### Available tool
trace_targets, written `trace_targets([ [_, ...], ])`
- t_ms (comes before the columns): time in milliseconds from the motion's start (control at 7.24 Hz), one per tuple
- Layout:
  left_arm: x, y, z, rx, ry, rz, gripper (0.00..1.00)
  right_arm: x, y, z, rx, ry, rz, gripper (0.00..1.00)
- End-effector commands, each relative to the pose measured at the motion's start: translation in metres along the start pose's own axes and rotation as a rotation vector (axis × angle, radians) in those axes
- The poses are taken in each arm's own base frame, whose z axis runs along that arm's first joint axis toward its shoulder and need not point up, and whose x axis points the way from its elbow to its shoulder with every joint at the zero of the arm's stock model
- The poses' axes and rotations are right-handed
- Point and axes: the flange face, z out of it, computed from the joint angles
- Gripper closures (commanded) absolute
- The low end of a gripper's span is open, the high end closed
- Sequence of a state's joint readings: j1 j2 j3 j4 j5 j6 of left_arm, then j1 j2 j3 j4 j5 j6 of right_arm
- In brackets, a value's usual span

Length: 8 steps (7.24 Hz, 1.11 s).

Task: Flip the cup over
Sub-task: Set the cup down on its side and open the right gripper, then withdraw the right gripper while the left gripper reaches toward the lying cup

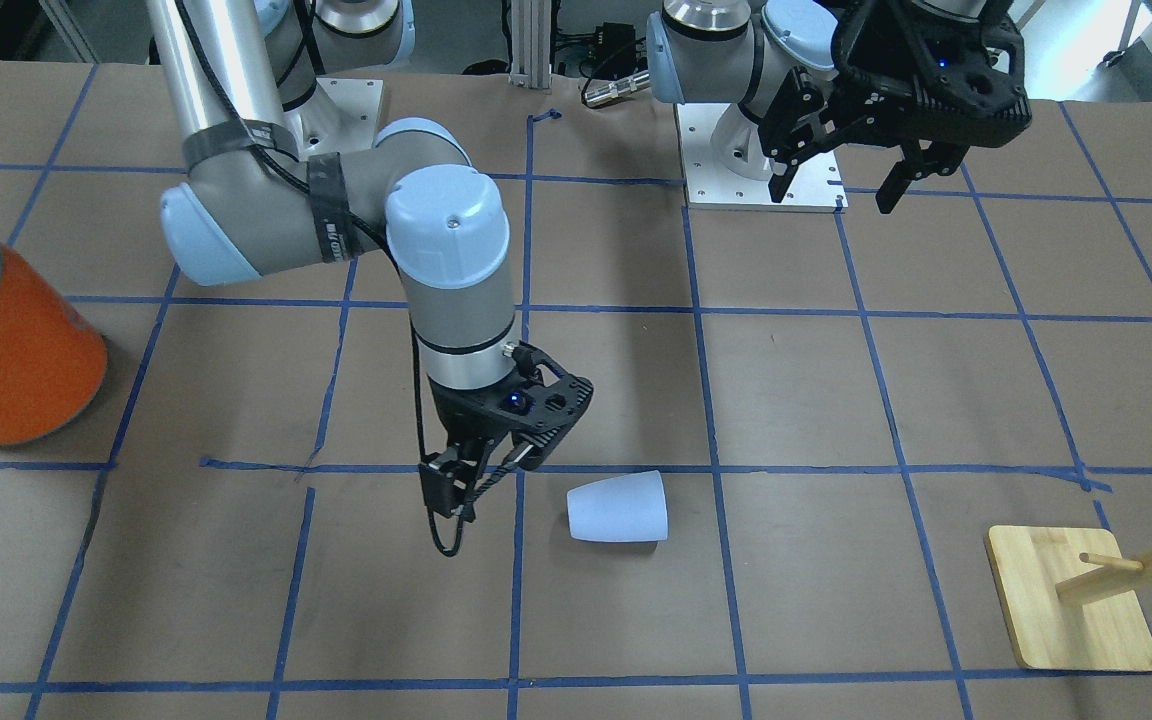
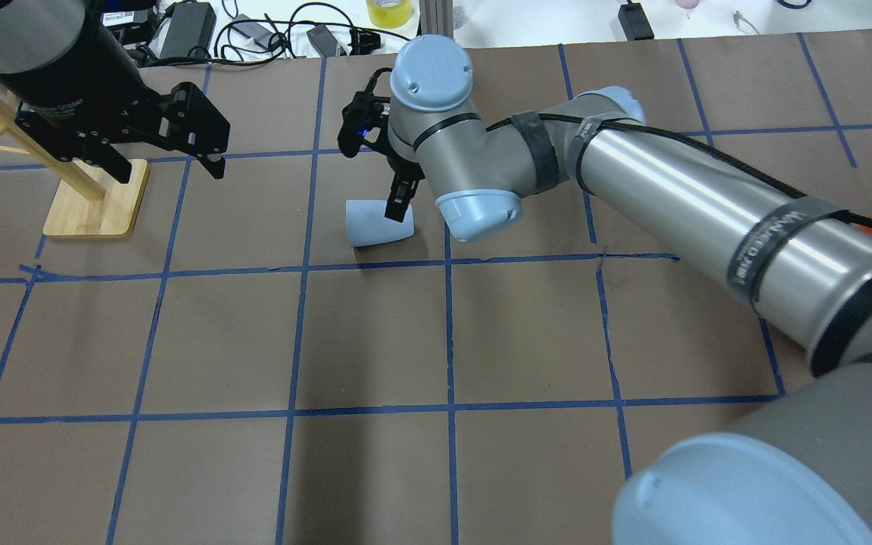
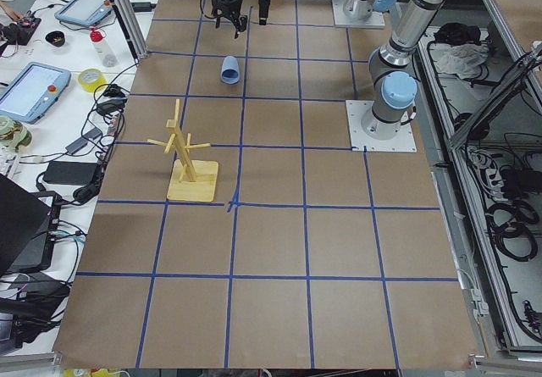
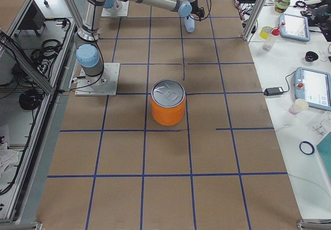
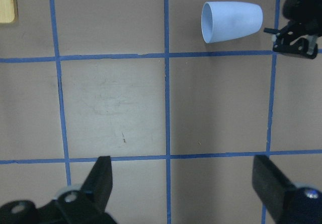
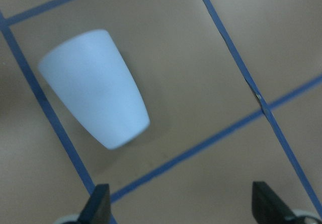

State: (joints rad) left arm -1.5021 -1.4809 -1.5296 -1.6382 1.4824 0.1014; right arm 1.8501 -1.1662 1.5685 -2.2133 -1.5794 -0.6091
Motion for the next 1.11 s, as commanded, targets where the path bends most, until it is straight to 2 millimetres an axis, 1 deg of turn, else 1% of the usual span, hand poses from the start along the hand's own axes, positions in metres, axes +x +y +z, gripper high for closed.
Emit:
trace_targets([
  [0, -0.013, -0.018, 0.024, 0.0, 0.035, 0.121, 0.0, 0.093, 0.1, -0.047, -0.133, -0.028, 0.43, 0.0],
  [138, -0.02, -0.027, 0.054, -0.036, 0.141, 0.088, 0.0, 0.117, 0.134, -0.078, -0.157, -0.009, 0.612, 0.0],
  [276, -0.047, -0.034, 0.079, -0.064, 0.226, 0.02, 0.0, 0.123, 0.154, -0.095, -0.188, -0.011, 0.728, 0.0],
  [415, -0.063, -0.041, 0.112, -0.089, 0.338, 0.023, 0.0, 0.126, 0.162, -0.112, -0.197, -0.009, 0.794, 0.0],
  [553, -0.062, -0.053, 0.151, -0.082, 0.452, 0.063, 0.0, 0.118, 0.168, -0.131, -0.204, -0.004, 0.863, 0.0],
  [691, -0.065, -0.064, 0.181, -0.05, 0.47, 0.073, 0.0, 0.1, 0.178, -0.164, -0.216, -0.008, 0.871, 0.0],
  [829, -0.06, -0.07, 0.211, -0.043, 0.584, 0.051, 0.0, 0.095, 0.183, -0.18, -0.212, -0.005, 0.876, 0.0],
  [967, -0.062, -0.079, 0.235, -0.027, 0.625, 0.068, 0.0, 0.09, 0.178, -0.201, -0.203, -0.008, 0.925, 0.0],
])
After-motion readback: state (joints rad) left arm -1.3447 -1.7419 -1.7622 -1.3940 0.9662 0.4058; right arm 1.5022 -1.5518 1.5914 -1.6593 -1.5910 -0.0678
